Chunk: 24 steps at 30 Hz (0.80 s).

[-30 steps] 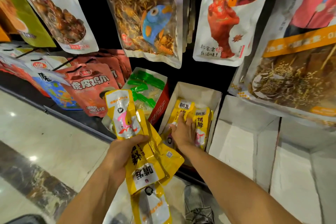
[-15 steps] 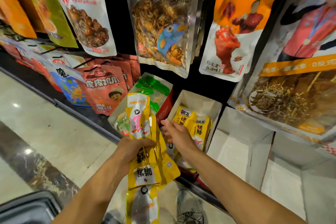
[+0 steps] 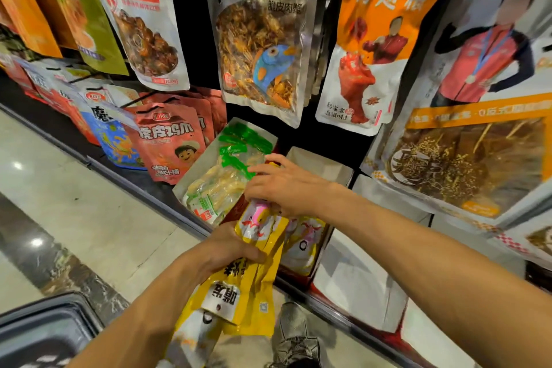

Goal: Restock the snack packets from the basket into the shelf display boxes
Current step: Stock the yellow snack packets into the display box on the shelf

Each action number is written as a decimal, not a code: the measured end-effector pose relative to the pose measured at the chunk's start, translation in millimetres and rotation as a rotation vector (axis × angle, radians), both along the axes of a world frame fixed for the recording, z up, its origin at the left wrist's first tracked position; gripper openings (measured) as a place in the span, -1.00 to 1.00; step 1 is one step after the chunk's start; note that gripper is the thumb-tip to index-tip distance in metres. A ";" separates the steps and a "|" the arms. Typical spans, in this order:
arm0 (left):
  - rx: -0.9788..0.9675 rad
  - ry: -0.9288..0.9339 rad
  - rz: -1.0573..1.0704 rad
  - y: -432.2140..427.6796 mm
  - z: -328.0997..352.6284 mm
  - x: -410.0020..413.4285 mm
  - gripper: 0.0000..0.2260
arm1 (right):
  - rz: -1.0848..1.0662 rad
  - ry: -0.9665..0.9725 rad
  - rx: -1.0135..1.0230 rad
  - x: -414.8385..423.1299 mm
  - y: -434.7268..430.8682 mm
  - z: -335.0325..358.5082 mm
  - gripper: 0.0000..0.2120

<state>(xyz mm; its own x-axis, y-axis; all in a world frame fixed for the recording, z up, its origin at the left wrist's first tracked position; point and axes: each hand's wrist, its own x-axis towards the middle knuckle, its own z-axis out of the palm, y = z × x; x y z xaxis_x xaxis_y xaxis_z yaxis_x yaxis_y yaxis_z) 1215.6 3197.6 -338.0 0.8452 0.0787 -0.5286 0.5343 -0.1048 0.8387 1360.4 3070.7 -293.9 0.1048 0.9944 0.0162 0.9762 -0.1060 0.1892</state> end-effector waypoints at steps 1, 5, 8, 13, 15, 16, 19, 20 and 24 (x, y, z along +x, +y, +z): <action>0.006 -0.004 -0.033 0.9 0.6 1.1 -0.46 | -0.007 -0.017 0.019 5.1 -2.3 1.2 -0.69; -0.022 0.028 -0.091 11.4 0.7 -2.0 -0.47 | -0.267 0.064 0.063 24.3 -22.8 1.7 -0.79; -0.050 0.088 -0.027 16.5 -4.1 -6.4 -0.45 | -0.673 0.241 0.064 42.4 -60.8 -16.6 -0.87; -0.058 0.066 0.338 35.1 -6.6 -7.2 -0.69 | -1.164 0.919 0.217 19.2 -80.9 -58.5 -0.83; -0.086 0.034 0.434 39.7 -7.7 -5.9 -0.69 | -1.286 1.185 0.327 -2.9 -79.2 -70.2 -0.78; -0.097 0.011 0.465 40.2 -7.4 -4.6 -0.67 | -1.317 1.302 0.383 -12.4 -78.1 -74.1 -0.75; -0.096 -0.047 0.526 37.9 -5.4 -1.6 -0.72 | -1.417 1.498 0.555 -31.0 -64.1 -86.6 -0.77; -0.103 -0.057 0.530 37.1 -5.5 -1.7 -0.76 | -1.443 1.523 0.592 -36.9 -55.7 -90.4 -0.68; -0.140 -0.067 0.519 32.4 -8.6 -1.8 -0.74 | -1.530 1.534 0.592 -56.9 -25.7 -102.4 -0.49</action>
<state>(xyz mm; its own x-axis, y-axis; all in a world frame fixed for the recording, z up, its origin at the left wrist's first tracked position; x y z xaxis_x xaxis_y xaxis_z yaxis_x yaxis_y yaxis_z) 1213.9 3230.0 -346.7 0.7463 0.4274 -0.5102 0.4311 0.2736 0.8598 1303.4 3045.1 -396.3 0.7700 0.0916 -0.6314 -0.5415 -0.4295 -0.7227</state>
